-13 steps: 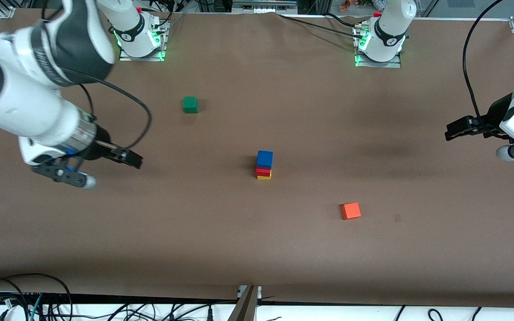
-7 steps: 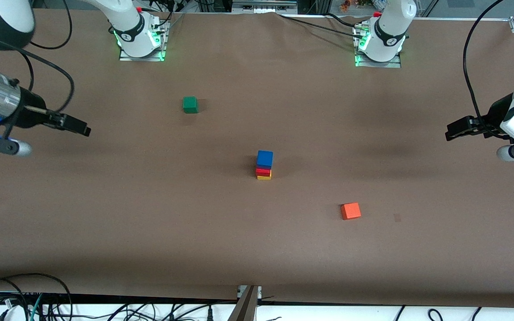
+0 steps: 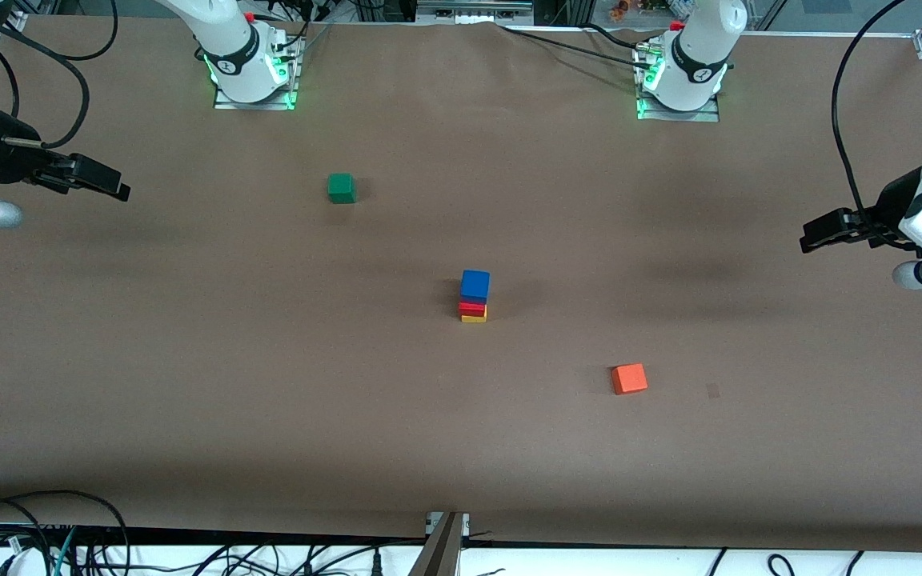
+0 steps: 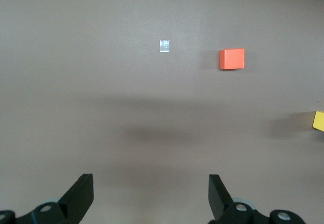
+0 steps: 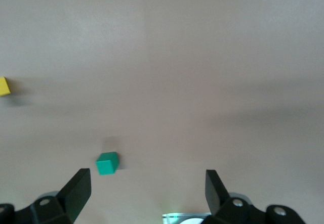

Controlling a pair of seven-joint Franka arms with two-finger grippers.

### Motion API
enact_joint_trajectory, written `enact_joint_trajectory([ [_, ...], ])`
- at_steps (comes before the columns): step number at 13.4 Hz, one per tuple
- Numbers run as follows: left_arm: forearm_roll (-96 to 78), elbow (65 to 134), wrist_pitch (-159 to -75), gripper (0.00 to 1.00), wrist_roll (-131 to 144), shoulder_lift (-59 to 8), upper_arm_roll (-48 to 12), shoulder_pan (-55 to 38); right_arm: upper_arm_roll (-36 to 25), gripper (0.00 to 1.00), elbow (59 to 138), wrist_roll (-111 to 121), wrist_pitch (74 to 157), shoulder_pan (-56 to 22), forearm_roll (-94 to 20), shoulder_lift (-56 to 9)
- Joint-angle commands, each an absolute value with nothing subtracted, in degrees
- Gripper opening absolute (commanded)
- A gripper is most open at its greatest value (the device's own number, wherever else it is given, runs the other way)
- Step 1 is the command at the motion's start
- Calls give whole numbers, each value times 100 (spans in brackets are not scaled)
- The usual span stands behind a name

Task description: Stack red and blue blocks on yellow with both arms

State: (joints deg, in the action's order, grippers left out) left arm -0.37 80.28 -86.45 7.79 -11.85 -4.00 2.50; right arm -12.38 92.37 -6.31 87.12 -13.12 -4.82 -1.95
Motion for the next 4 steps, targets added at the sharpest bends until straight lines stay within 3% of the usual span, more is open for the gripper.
enact_joint_trajectory([
  [1, -105, 7884, -8613, 100, 677, -1248, -404, 281, -993, 100, 9334, -396, 8763, -1116, -334, -114],
  [4, -105, 7884, -8622, 100, 677, -1248, -404, 281, -1002, 100, 9238, -317, 8771, -1125, -308, -149],
])
